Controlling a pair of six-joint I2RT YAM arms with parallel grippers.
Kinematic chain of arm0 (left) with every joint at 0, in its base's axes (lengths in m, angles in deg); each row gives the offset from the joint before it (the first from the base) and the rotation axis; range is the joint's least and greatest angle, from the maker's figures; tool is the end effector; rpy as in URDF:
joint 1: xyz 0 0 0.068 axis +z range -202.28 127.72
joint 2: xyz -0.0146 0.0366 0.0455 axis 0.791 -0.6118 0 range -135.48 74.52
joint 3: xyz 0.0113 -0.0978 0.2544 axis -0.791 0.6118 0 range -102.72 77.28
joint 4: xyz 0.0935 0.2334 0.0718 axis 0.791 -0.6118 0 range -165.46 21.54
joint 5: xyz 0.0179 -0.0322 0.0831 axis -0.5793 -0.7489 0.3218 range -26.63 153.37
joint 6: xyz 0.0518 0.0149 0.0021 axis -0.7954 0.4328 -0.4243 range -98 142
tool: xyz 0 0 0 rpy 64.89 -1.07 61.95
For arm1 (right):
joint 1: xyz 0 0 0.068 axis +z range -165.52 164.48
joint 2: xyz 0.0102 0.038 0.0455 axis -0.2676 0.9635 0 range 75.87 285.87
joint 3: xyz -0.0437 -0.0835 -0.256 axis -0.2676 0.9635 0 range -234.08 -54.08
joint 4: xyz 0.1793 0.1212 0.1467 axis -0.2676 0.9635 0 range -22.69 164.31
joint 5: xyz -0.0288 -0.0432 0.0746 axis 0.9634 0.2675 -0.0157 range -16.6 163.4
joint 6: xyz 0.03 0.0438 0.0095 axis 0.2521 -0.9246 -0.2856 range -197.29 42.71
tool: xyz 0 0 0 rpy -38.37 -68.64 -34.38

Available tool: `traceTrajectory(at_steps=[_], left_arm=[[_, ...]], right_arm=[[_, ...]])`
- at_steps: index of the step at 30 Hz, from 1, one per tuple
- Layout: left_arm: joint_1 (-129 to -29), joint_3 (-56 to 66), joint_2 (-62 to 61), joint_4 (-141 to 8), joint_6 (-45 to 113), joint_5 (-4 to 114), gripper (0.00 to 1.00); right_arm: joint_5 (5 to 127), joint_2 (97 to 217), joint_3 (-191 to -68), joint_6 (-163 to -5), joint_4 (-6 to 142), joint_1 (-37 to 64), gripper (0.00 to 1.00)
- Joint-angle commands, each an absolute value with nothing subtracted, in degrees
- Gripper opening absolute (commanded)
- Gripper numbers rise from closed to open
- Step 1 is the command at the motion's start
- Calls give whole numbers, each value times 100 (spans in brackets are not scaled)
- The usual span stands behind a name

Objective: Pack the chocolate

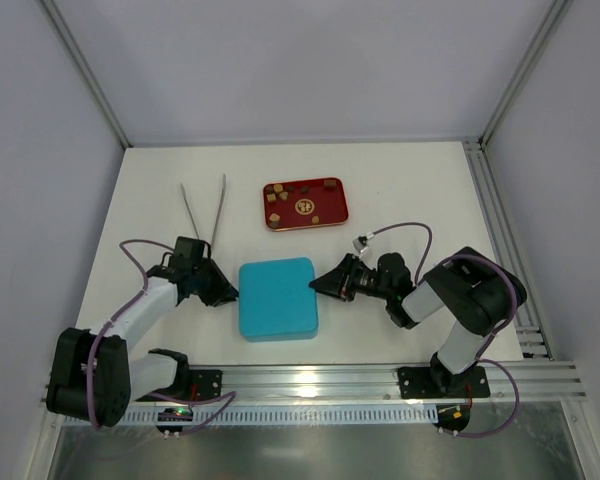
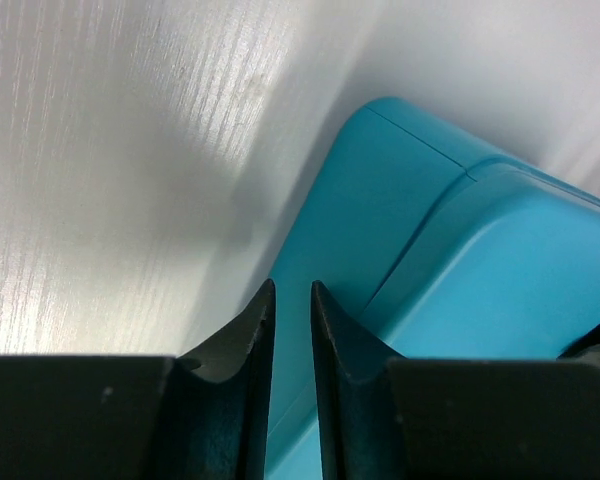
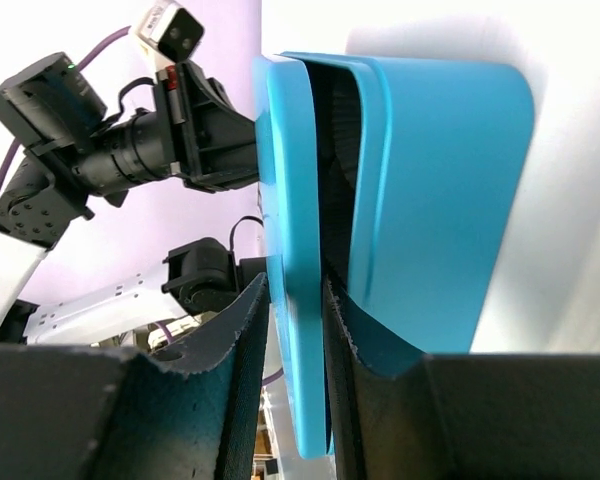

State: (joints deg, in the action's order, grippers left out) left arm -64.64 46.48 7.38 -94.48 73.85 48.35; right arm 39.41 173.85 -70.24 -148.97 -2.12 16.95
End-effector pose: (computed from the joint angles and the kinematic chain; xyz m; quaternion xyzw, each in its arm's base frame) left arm 0.1941 -0.0518 0.1639 -0.2958 0.9167 -0.2334 0.1332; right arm 0.2019 0.1522 0.1188 0.0774 0.7635 0.6127 0.1887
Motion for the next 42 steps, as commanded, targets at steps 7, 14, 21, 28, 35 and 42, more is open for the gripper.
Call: traceTrajectory(at_steps=[7,14,21,28,35,42], left_arm=[[-6494,4380,974,-9764,7052,4738,22],[-6485,4301,1114,-9975,6920,4747,27],[-6485,4090,1211,-10230,6735,4773,35],[-6432,4002,1387,-10485,6682,4764,45],[-6380,4081,1667,-10555,6814,4518,46],[-6300,4283,2108,-10336,7086,4079,50]], right_arm=[[4071,17088,-6929,-14506,-81,1542,33],[4150,16886,-6990,-14303,350,1515,34],[4255,16667,-7016,-14075,833,1498,37],[4378,16350,-7025,-13864,1238,1498,43],[4352,16148,-7113,-13680,1475,1498,48],[4370,15849,-7175,-13390,1888,1489,51]])
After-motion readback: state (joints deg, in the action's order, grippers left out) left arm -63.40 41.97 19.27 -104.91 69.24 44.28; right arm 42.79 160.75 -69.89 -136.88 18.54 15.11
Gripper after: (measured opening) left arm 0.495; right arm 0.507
